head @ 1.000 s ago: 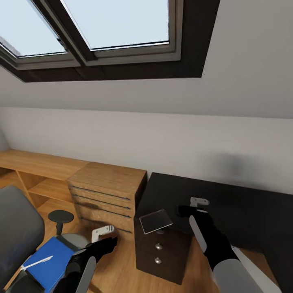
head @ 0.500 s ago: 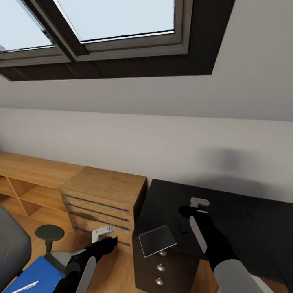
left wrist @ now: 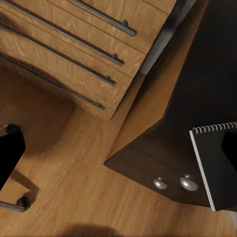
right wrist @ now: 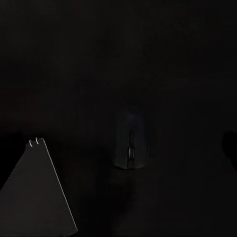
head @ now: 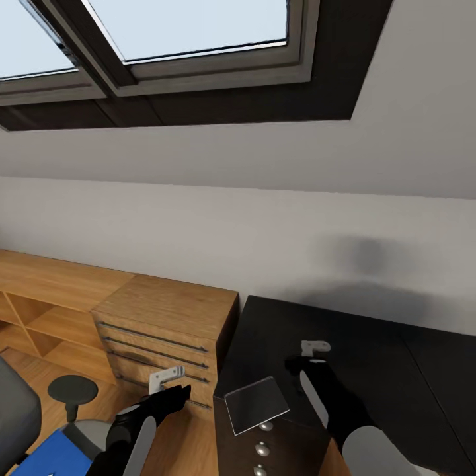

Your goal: In the bedroom, organize the workspace by keeping the computer under the desk, ensuring the monitor is on the desk, placing the keyboard on the desk next to the monitor, placing the mouse on the desk next to the keyboard, moving the folder from the swivel chair onto the desk next to the mouse, stacking the notebook on top of the folder with the pen on top of the notebook, and positioning the swivel chair next to the desk.

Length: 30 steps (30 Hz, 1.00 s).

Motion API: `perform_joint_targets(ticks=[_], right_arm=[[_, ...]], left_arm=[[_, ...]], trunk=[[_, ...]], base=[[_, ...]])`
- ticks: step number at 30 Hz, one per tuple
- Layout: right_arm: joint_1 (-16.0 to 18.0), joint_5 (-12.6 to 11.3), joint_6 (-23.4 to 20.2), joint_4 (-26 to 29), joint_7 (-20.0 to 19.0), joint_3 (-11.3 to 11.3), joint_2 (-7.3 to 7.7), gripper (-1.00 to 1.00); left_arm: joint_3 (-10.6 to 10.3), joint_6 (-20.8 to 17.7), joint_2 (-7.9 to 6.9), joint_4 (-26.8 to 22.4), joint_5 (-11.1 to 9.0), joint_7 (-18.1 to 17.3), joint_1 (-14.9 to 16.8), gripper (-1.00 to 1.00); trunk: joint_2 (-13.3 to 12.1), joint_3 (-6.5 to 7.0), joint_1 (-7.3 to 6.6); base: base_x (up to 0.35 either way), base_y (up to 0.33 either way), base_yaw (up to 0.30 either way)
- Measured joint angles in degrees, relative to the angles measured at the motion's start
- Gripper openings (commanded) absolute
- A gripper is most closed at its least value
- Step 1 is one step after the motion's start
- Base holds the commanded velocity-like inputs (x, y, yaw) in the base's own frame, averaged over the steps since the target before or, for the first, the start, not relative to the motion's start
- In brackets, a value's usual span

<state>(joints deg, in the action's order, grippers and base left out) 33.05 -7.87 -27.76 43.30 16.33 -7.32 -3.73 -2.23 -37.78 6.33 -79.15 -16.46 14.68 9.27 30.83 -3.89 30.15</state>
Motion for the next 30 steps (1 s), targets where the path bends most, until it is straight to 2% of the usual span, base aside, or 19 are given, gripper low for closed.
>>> perform_joint_targets(ticks=[2,3,6,7,10,13,20,25,30], right_arm=[[0.3,0.0,0.6,-3.2,0.0,0.0,0.0,1.0],[1.6,0.0,2.7,-7.6,0.0,0.0,0.04,1.0],[4.1,0.0,5.8,-12.7,-0.1,0.1,0.24,1.0],[5.2,0.1,6.9,-15.3,-0.1,0.1,0.83,1.0],[5.4,0.0,7.3,-15.9,-0.2,0.1,1.21,1.0],[5.9,0.0,8.0,-16.9,-0.4,0.2,1.42,1.0],[8.7,1.7,11.7,-23.3,-0.4,0.2,1.49,1.0],[9.0,2.1,12.4,-23.8,-0.5,0.1,1.45,1.0],[9.0,2.3,15.5,-23.8,-0.8,-0.8,1.4,1.0]], left_arm=[[0.0,0.0,0.0,-0.1,-0.1,0.0,0.0,1.0],[0.0,0.0,0.03,-0.4,-0.1,0.0,0.0,1.0],[0.1,0.0,0.07,-0.7,-0.2,0.0,0.0,1.0],[0.2,0.0,0.08,-1.0,-0.2,0.0,0.0,1.0],[0.2,0.0,0.09,-1.7,-0.2,0.0,0.0,1.0],[0.2,0.0,0.05,-5.8,-0.2,-0.1,-0.1,1.0],[0.1,-0.1,0.08,-11.9,-1.3,-0.2,-0.3,1.0],[0.1,-0.1,0.08,-12.8,-1.7,-0.3,-0.4,1.0],[0.0,-0.1,0.16,-13.0,-2.0,-0.2,-0.4,1.0]], trunk=[[0.0,0.0,0.0],[0.0,0.0,0.0],[0.0,0.0,0.0],[0.0,0.0,0.0],[0.0,0.0,0.0],[0.0,0.0,0.0],[0.0,0.0,0.0],[0.0,0.0,0.0],[2.0,-0.9,1.09]], base=[[0.0,0.0,0.0],[0.0,0.0,0.0],[0.0,0.0,0.0],[0.0,0.0,0.0],[0.0,0.0,0.0],[0.0,0.0,0.0],[0.0,0.0,0.0],[0.0,0.0,0.0],[0.0,0.0,0.0]])
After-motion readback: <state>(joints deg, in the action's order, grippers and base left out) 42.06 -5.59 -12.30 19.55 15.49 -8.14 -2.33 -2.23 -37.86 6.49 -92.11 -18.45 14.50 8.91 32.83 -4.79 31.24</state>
